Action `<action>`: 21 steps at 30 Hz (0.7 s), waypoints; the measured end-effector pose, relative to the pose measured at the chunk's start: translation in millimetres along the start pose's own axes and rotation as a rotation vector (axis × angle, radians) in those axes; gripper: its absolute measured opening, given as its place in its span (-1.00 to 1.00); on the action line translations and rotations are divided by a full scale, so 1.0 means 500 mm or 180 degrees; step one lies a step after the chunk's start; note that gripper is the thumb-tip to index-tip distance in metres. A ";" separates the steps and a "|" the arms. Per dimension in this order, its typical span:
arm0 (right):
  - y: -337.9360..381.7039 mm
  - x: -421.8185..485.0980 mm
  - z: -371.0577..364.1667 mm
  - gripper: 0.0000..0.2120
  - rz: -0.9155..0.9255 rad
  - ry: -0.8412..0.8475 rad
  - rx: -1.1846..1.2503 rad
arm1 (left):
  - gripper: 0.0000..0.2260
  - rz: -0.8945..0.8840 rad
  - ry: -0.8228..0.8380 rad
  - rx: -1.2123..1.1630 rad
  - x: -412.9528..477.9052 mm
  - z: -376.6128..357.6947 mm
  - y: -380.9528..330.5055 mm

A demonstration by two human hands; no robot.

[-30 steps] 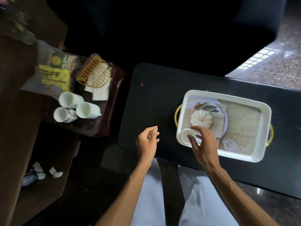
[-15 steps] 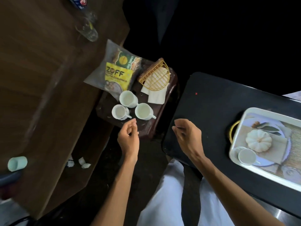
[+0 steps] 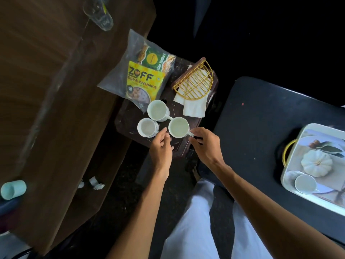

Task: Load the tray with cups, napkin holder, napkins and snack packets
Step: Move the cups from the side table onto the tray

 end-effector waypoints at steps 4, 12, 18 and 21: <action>-0.003 0.004 -0.009 -0.85 -0.0057 -0.0110 -0.0010 | -0.68 0.0006 0.0068 -0.0067 -0.008 -0.005 0.002; -0.011 -0.012 0.015 -0.91 -0.0149 -0.0215 -0.0005 | -0.73 0.0032 0.0083 -0.0129 -0.020 -0.010 0.004; -0.021 -0.089 0.110 -0.96 -0.0132 -0.0391 0.0171 | -0.77 -0.0121 0.0242 -0.0129 -0.074 -0.058 0.001; -0.050 -0.147 0.184 -0.97 -0.0169 -0.0419 0.0140 | -0.78 -0.0180 0.0564 0.0038 -0.124 -0.111 0.008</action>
Point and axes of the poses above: each hand's wrist, its own x-axis towards the middle knuckle, its own z-axis out of the back of the hand, y = z × x, the point moved 1 cm from there along x, towards the middle knuckle, and after that the axes turned 6 degrees about z, right-handed, at the moved point
